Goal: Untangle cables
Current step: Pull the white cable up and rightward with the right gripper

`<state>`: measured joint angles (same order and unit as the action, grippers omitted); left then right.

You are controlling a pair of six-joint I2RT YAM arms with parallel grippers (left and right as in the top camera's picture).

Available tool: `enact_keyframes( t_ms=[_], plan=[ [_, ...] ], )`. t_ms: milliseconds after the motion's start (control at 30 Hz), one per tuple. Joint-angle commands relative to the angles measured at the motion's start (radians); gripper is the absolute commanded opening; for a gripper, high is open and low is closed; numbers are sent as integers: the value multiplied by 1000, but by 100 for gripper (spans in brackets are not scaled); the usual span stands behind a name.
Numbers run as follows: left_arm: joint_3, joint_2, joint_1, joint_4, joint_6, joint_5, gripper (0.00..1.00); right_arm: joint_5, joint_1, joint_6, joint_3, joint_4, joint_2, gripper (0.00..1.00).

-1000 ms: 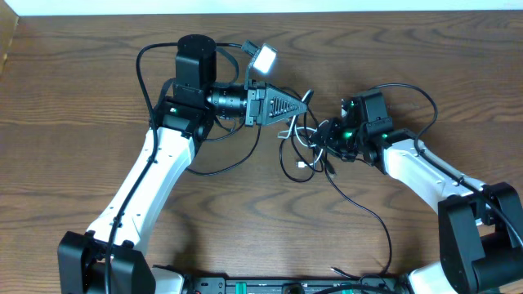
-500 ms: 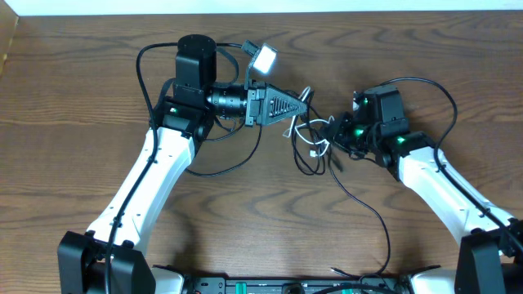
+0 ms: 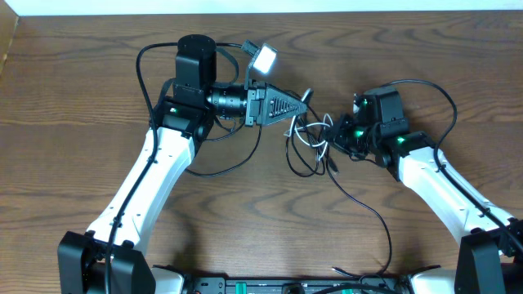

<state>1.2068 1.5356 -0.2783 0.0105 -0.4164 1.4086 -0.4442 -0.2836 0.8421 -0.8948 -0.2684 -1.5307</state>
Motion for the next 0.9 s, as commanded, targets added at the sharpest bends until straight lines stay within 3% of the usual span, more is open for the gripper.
enact_keyframes(
  t_ms=[0,200,333,533,633,867],
  plan=[
    [18,-23,3,-5,11,21,16,5,1,-45,-7,39,9,1],
    [-17,-23,3,6,31,20,16,77,22,-177,-28,73,34,1],
    [-29,-21,3,159,168,2,17,207,23,-291,-62,7,78,1],
    [-29,-21,3,461,359,-231,41,449,23,-415,-138,-131,171,1],
    [-29,-21,3,538,403,-327,51,549,24,-450,-187,-194,215,1],
    [-29,-21,3,581,409,-462,53,561,55,-481,-308,-289,283,1]
  ],
)
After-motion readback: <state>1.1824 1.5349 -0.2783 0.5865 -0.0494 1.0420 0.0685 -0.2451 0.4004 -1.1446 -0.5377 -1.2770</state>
